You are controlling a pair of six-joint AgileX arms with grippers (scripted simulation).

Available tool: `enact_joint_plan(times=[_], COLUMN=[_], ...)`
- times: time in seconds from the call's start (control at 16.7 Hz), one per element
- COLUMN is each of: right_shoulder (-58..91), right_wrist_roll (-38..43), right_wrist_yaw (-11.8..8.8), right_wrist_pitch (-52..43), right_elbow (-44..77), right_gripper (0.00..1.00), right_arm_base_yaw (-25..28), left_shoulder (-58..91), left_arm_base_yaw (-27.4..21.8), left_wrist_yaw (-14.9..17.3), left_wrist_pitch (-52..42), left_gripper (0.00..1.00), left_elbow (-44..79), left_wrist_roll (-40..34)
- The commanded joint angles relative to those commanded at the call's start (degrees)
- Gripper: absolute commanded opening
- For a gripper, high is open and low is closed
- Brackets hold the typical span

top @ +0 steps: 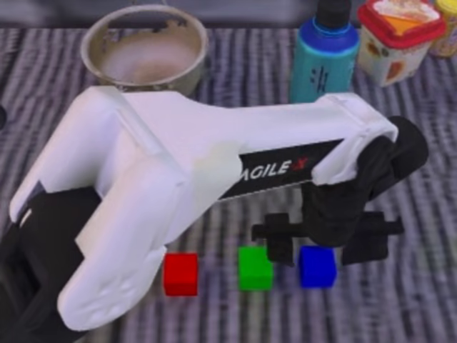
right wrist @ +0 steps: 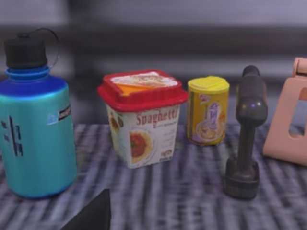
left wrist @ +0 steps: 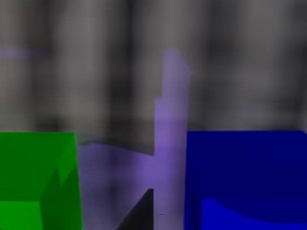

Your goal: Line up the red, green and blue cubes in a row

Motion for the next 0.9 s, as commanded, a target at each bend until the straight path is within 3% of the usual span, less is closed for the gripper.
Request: enact_joint_plan(times=[0.6, 0.9], right_shoulder=[0.0, 0.0], right_wrist_roll=[0.0, 0.0], right_wrist_yaw=[0.0, 0.0], right_wrist_pitch=[0.0, 0.0], right_elbow=[0.0, 0.0], right_gripper=[1.00, 1.00], right_arm_base_yaw=[0.0, 0.0], left_shoulder=[0.0, -1.3], left_arm_base_yaw=[0.1, 0.5], left_wrist_yaw=[0.0, 0.1], left_wrist_pitch=[-0.2, -9.4], left_gripper=[1.00, 1.00], left_elbow=[0.2, 7.5], left_wrist_roll=[0.0, -0.3])
